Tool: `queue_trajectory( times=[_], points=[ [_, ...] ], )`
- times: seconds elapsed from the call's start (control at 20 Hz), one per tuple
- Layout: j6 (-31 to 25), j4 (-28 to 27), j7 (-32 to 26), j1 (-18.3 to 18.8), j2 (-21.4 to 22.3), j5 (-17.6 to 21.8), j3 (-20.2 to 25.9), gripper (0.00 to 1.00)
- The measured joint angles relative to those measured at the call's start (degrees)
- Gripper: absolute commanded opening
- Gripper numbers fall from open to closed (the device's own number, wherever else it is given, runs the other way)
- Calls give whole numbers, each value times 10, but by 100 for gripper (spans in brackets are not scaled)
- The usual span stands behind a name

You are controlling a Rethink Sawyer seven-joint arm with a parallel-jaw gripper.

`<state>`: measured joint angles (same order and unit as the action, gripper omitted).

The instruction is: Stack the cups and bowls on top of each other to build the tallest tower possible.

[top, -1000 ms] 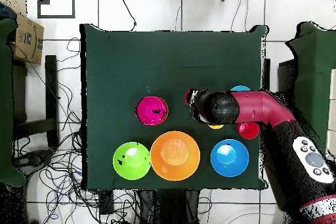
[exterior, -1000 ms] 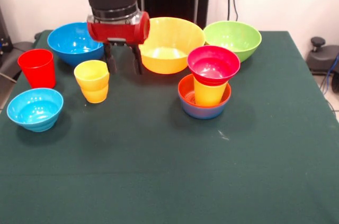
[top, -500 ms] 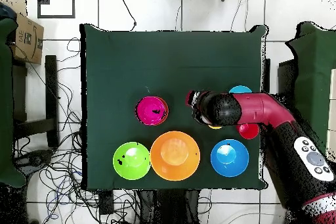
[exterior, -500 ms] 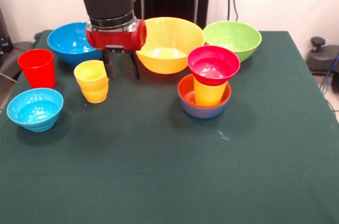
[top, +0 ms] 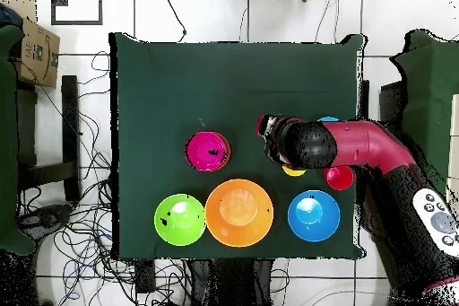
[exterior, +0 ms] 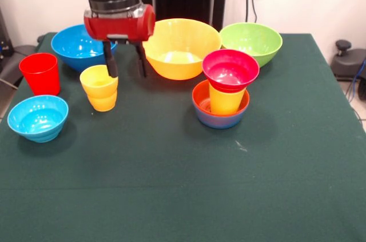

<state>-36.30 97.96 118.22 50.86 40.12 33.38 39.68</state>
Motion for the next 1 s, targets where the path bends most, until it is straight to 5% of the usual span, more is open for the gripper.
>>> queue_trajectory(
  times=[0.45,1.0],
  points=[
    [0,4,0,0,33,-6,14,100],
    [0,5,0,12,9,-6,13,100]
  ],
)
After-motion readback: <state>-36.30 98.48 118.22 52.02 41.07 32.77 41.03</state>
